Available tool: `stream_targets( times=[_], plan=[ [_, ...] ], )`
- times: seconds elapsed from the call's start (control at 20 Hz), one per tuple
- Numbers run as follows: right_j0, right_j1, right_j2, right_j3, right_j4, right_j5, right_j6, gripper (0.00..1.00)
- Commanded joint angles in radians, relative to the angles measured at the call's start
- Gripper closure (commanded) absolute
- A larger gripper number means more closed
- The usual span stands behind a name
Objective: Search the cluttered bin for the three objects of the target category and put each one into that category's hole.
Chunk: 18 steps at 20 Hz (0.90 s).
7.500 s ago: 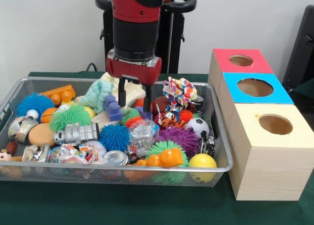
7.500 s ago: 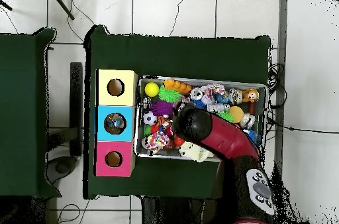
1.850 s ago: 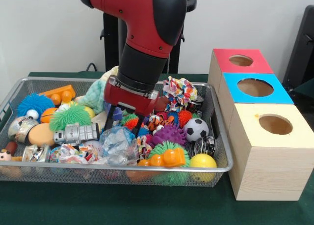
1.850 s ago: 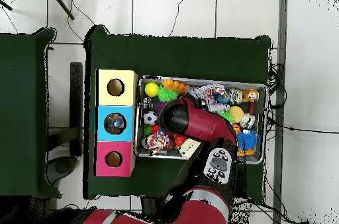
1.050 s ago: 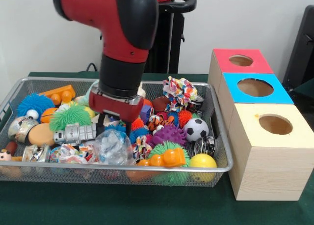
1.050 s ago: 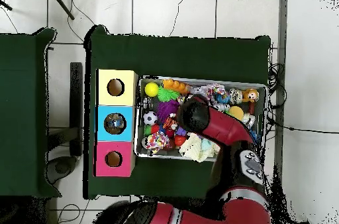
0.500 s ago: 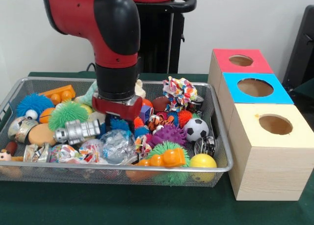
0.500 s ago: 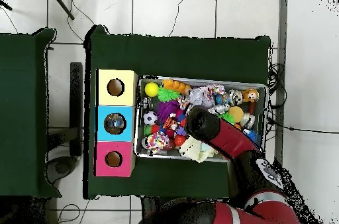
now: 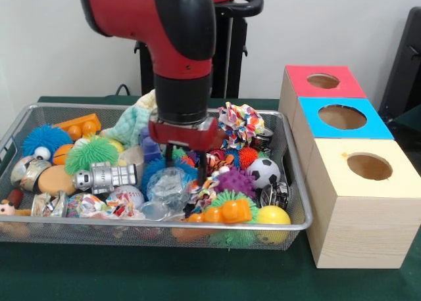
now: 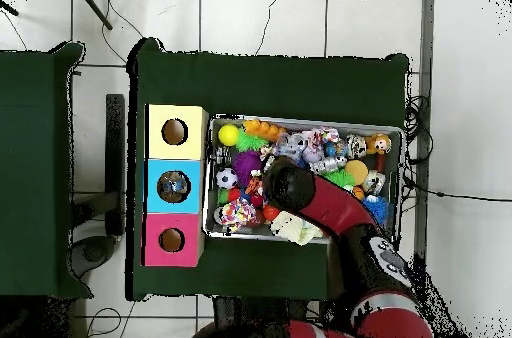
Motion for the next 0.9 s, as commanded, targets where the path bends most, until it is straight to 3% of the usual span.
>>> stream_targets(
  times=[0.05,0.3,0.65,0.9],
  plan=[
    [0.063,-0.08,0.017,0.043,0.062,0.225,0.228,0.0],
    [0.101,-0.101,-0.03,-0.007,0.068,0.299,0.245,0.0],
    [0.124,-0.075,-0.059,-0.048,0.078,0.273,0.252,0.0],
    [0.207,-0.025,-0.229,-0.201,-0.011,0.303,0.209,0.0]
  ],
)
